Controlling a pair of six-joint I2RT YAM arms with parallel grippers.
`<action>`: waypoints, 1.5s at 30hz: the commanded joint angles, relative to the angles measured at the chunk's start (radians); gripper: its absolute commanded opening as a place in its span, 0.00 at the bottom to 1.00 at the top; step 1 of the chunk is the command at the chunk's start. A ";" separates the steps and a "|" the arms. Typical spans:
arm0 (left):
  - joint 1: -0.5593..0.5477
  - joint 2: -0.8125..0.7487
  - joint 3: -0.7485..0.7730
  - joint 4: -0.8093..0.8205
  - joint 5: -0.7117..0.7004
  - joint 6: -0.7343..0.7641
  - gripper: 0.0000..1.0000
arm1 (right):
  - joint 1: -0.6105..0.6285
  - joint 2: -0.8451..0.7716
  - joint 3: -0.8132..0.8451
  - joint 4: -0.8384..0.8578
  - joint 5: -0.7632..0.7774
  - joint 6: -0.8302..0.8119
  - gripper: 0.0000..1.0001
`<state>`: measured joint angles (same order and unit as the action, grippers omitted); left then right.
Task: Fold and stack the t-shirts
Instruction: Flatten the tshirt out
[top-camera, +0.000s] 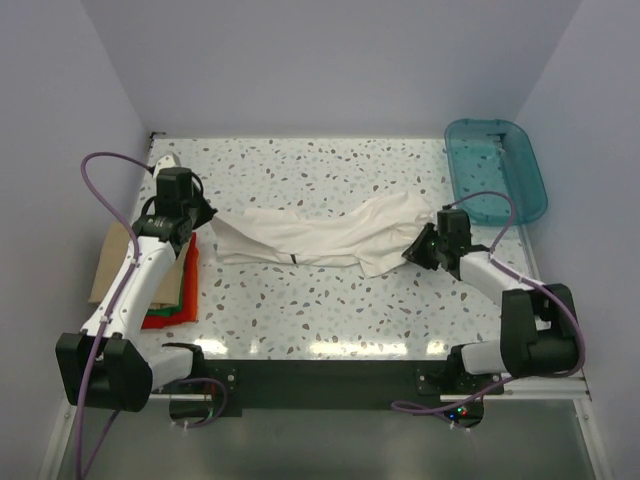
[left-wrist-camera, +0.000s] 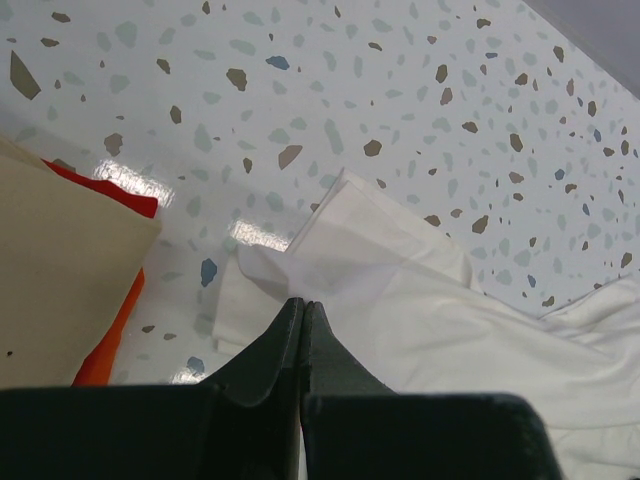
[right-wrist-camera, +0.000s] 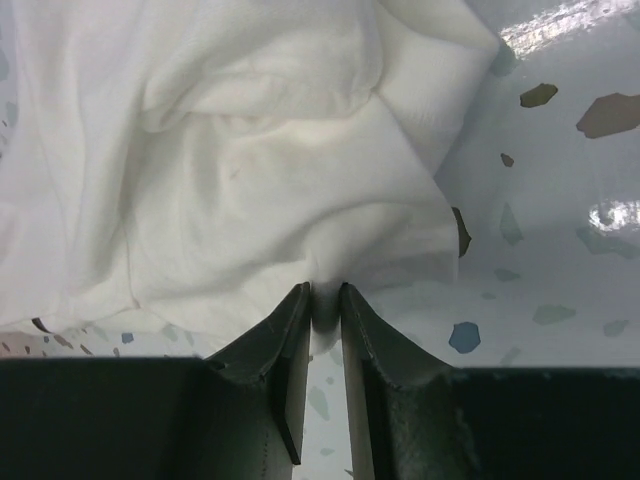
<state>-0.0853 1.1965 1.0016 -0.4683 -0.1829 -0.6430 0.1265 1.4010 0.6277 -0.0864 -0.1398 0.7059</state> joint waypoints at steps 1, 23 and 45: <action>0.012 -0.017 0.014 0.034 0.000 0.005 0.00 | 0.005 -0.103 0.038 -0.084 0.042 -0.032 0.23; 0.012 -0.052 -0.020 0.025 0.036 0.006 0.00 | -0.044 0.032 0.165 -0.167 0.244 -0.218 0.46; 0.012 -0.084 -0.049 0.025 0.053 -0.007 0.00 | -0.044 0.077 0.092 -0.081 0.056 -0.152 0.00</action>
<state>-0.0849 1.1549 0.9623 -0.4721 -0.1368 -0.6434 0.0830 1.5311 0.7311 -0.1589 -0.0303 0.5465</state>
